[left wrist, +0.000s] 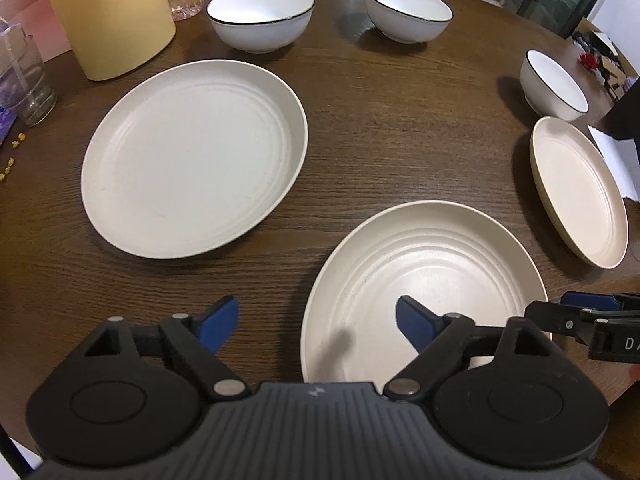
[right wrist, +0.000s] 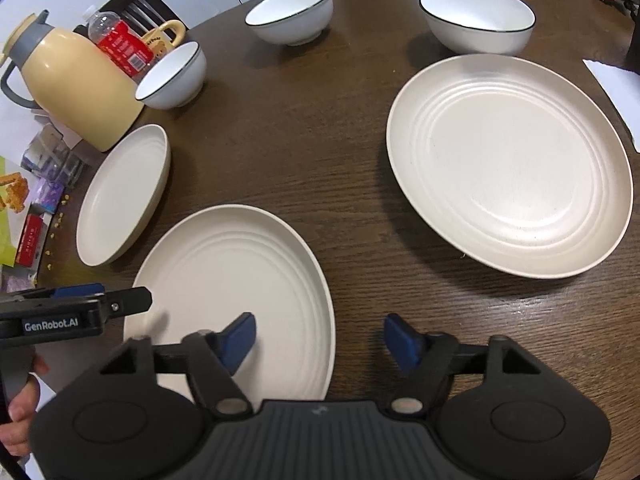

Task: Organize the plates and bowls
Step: 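Open both tools to release the cream plates on the table, then move both tools toward the cream plate beside the yellow thermos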

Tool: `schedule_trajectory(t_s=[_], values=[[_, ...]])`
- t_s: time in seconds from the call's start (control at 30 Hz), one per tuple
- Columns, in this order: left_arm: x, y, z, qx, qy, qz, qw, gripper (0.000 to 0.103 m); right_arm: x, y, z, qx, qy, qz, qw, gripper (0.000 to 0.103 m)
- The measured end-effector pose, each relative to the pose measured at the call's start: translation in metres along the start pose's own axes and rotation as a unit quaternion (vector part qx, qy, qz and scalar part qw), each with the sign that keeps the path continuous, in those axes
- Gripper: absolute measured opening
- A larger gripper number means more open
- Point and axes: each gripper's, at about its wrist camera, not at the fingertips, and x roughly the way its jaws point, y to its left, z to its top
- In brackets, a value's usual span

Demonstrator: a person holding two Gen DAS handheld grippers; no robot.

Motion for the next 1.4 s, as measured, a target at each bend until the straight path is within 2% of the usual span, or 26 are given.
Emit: schedule_trajectory(t_s=[0.1,0.27,0.73,1.0,1.4], values=[[-0.007,0.001,-0.002,-0.005,-0.012,0.001,0.9999,0.101,-0.004,0.0,0.001,-0.001,-0.005,0.004,1.0,0.085],[-0.015,0.004,0.0,-0.027,-0.026,-0.001,0.9993,0.103,-0.009,0.003,0.002,-0.002,-0.014,0.012,1.0,0.103],[-0.029,0.008,0.004,-0.072,-0.047,0.01,0.9962,0.103,-0.023,0.007,0.016,-0.03,-0.022,0.017,0.999,0.103],[-0.035,0.017,0.005,-0.082,-0.054,0.013,0.9951,0.103,-0.026,0.014,0.026,-0.039,-0.031,0.02,0.999,0.103],[-0.051,0.051,0.008,-0.098,-0.065,0.027,0.9927,0.103,-0.021,0.05,0.041,-0.056,-0.037,0.037,0.997,0.103]])
